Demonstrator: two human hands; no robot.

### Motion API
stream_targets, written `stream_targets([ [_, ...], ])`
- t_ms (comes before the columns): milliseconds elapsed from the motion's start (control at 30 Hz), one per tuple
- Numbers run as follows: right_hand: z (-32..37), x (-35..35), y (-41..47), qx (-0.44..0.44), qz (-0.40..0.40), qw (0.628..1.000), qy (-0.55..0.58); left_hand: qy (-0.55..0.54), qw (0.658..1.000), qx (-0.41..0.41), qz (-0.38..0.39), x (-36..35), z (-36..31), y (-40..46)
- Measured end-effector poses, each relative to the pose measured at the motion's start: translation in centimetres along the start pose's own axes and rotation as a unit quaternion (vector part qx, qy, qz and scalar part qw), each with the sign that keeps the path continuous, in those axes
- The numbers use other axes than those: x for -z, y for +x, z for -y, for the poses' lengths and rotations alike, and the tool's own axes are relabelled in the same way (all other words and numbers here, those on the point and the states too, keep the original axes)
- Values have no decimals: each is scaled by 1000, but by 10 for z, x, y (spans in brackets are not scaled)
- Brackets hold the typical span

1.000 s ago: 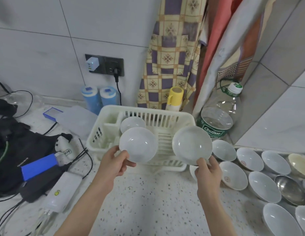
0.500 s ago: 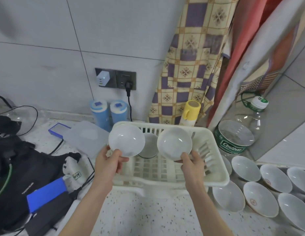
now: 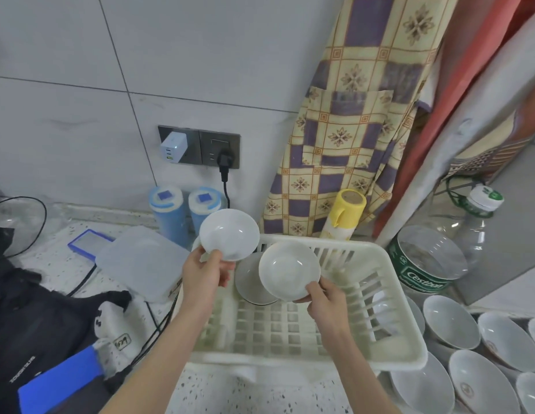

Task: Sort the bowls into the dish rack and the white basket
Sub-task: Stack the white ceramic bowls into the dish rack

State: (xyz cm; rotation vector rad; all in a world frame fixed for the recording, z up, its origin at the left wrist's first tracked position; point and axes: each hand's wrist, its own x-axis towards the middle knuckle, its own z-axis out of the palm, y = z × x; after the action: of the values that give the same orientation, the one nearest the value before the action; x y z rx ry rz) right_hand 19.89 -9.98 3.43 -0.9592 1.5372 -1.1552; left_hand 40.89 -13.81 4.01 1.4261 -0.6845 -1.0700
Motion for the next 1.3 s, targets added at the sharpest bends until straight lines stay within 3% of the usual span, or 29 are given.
stream_targets([
  [900,-32,-29,23,-52,58,997,11,-58,998,3,26,-9,4,29],
  [1300,-37,-39,28,-20,40,993,-105,-44,998,-17,45,-9,5,25],
])
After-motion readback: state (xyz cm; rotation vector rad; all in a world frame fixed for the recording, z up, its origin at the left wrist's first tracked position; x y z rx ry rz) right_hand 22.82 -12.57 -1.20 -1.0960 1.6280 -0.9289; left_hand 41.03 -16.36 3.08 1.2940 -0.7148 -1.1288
